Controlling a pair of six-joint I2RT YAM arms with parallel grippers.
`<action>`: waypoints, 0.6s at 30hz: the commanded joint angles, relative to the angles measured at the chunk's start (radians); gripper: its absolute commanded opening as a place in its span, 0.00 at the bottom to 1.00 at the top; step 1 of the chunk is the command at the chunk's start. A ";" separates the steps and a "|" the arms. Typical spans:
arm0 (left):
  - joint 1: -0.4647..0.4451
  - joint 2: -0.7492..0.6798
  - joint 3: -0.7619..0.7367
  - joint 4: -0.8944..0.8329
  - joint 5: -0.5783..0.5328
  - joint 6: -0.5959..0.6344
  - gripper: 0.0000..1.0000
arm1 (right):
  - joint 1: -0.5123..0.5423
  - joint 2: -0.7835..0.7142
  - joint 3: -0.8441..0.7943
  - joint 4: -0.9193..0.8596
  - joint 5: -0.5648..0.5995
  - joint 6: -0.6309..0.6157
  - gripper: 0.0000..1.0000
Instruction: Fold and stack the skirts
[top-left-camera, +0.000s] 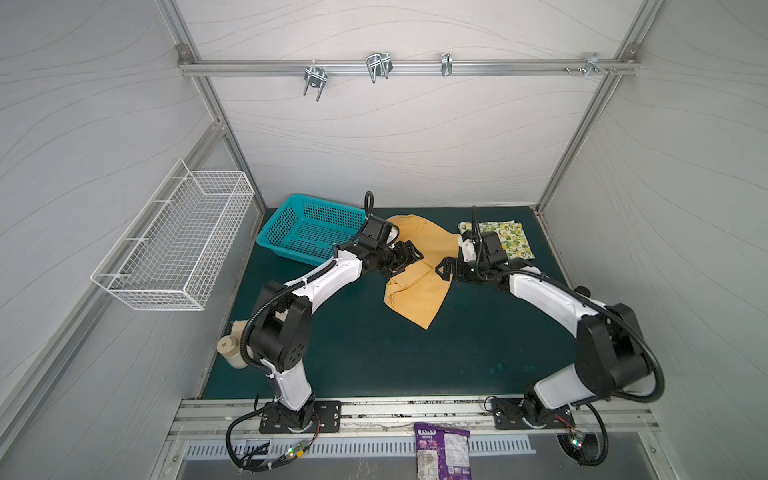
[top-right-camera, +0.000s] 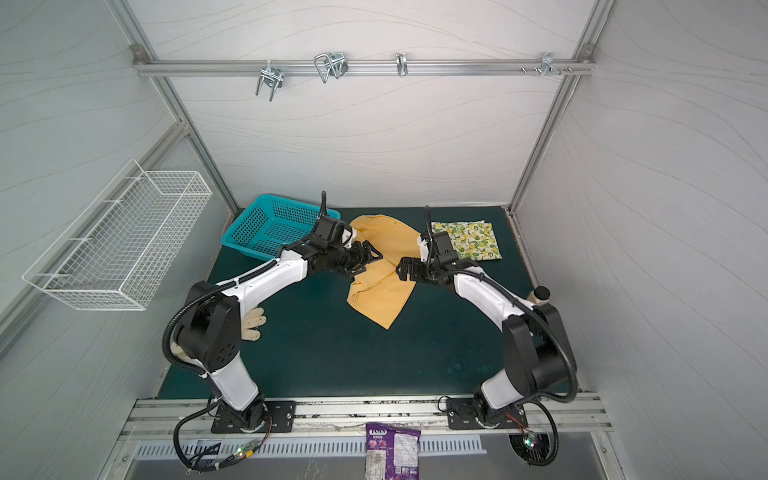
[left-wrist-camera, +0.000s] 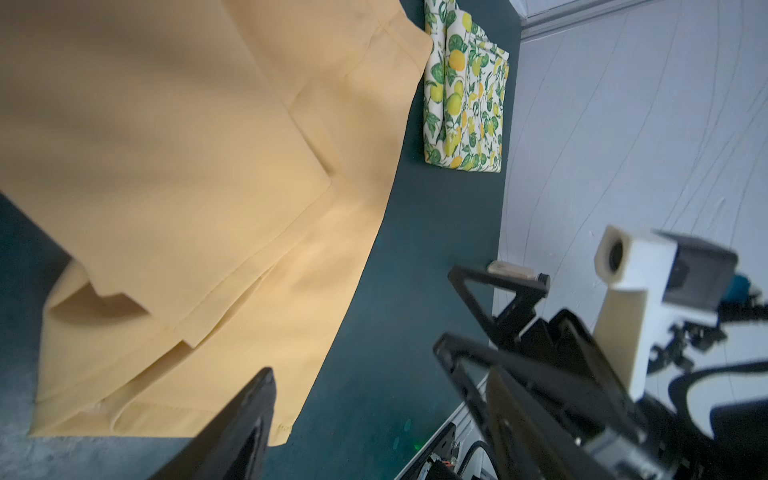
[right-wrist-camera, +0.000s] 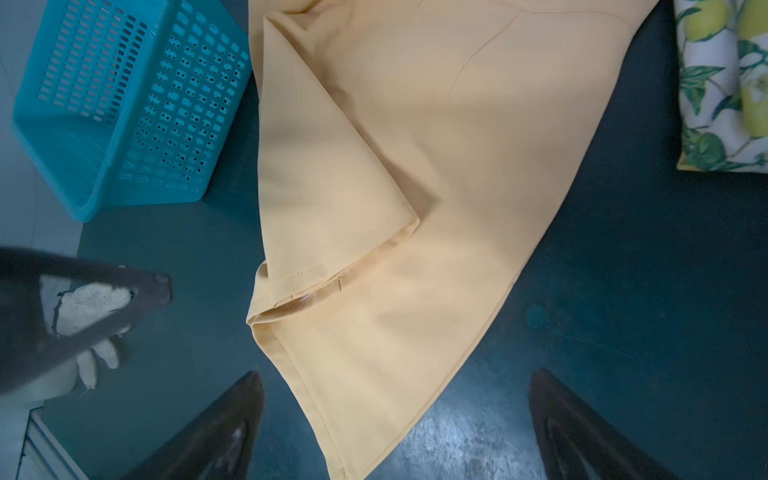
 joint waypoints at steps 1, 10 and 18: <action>0.013 -0.007 -0.080 0.126 -0.039 -0.026 0.80 | -0.013 0.060 0.048 0.005 -0.066 -0.005 0.99; 0.022 0.132 -0.027 0.122 -0.021 -0.007 0.79 | -0.019 0.037 0.019 0.036 -0.095 0.038 0.99; 0.041 0.222 -0.033 0.204 0.003 -0.057 0.77 | -0.020 -0.009 -0.002 0.021 -0.101 0.029 0.99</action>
